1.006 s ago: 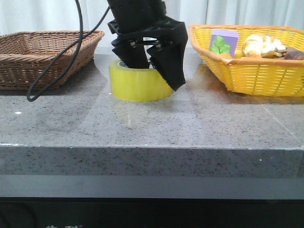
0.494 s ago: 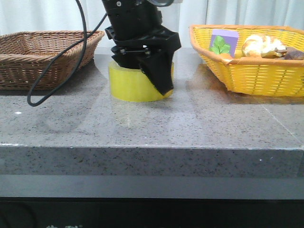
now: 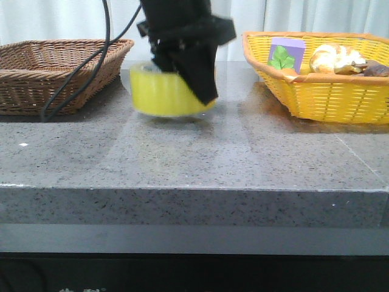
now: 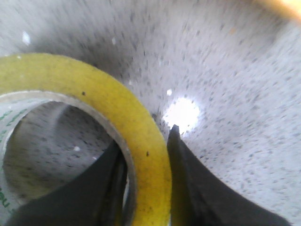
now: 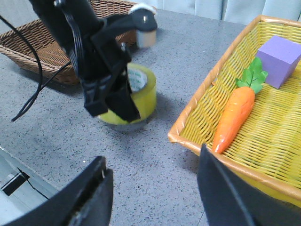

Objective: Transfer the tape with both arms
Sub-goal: 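Lift the tape with the left gripper and carry it over the brown basket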

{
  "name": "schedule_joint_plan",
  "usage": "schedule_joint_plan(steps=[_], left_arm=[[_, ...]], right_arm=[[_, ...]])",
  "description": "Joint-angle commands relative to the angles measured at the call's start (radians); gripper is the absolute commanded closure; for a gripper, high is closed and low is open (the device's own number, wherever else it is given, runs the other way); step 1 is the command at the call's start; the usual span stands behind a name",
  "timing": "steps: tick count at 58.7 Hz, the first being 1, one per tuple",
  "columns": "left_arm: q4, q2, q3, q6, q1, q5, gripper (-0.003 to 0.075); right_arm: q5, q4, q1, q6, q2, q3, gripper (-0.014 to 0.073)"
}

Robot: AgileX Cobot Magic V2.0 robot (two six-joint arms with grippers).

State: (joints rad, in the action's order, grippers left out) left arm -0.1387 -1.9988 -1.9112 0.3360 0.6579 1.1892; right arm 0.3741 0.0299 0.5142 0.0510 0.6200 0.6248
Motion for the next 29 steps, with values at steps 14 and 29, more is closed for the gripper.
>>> schedule_joint_plan(steps=[14, 29], left_arm=[[0.033, 0.104, -0.231, -0.007, -0.002, 0.052, 0.0609], [0.055, 0.134, -0.258, -0.021, -0.084, 0.071, 0.0609]], right_arm=[[-0.082, -0.001, -0.004, -0.003, -0.003, 0.023, 0.0165], [-0.082, -0.001, -0.004, -0.003, -0.003, 0.023, 0.0165]])
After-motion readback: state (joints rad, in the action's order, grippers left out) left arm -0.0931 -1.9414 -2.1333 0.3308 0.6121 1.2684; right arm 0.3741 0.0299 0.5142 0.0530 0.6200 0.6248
